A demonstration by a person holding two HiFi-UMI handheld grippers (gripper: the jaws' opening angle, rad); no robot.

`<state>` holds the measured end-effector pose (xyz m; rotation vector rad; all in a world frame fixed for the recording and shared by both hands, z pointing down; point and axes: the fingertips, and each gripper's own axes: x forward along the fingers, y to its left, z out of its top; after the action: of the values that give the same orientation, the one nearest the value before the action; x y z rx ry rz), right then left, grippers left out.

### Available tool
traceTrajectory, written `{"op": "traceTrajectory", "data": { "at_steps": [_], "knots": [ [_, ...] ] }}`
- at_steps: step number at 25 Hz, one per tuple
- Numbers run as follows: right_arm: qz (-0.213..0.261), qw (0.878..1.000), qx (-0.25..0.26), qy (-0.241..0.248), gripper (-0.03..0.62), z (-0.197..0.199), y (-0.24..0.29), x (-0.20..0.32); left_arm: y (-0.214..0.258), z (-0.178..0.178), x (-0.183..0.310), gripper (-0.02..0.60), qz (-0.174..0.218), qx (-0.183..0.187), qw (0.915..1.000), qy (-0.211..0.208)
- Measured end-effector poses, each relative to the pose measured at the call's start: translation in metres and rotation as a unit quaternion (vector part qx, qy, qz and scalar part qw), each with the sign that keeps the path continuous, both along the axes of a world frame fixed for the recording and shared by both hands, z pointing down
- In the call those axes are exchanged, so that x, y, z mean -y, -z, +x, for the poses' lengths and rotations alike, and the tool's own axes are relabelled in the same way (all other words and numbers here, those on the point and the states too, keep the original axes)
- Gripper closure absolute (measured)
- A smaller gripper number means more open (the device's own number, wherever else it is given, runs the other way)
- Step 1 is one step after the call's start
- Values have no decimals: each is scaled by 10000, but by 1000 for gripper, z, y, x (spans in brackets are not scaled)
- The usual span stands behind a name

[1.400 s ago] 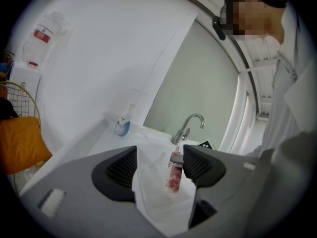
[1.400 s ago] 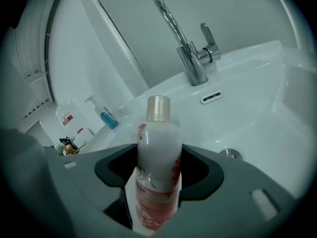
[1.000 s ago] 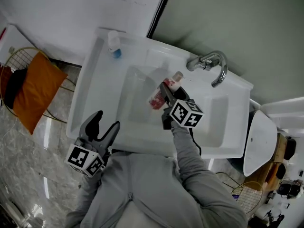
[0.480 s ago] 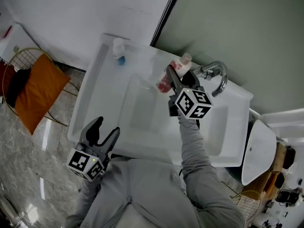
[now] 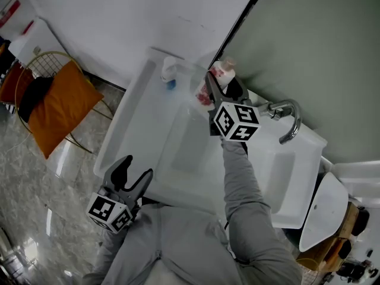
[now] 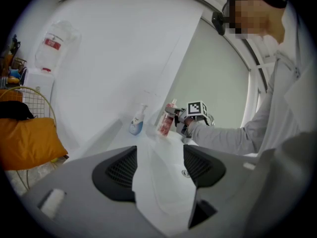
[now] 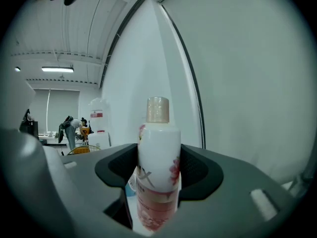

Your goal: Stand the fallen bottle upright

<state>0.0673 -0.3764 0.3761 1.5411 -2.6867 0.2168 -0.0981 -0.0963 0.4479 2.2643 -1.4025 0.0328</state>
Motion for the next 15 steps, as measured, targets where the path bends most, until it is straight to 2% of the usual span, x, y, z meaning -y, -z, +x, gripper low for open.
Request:
{"op": "traceTrajectory", "data": {
  "at_steps": [8, 15],
  "knots": [
    [17, 9998, -130, 144, 338, -46, -31, 31, -2, -26, -6, 252, -147, 131, 9989, 416],
    [350, 9985, -375, 201, 338, -66, -40, 43, 0, -36, -5, 252, -169, 137, 9983, 548]
  ]
}}
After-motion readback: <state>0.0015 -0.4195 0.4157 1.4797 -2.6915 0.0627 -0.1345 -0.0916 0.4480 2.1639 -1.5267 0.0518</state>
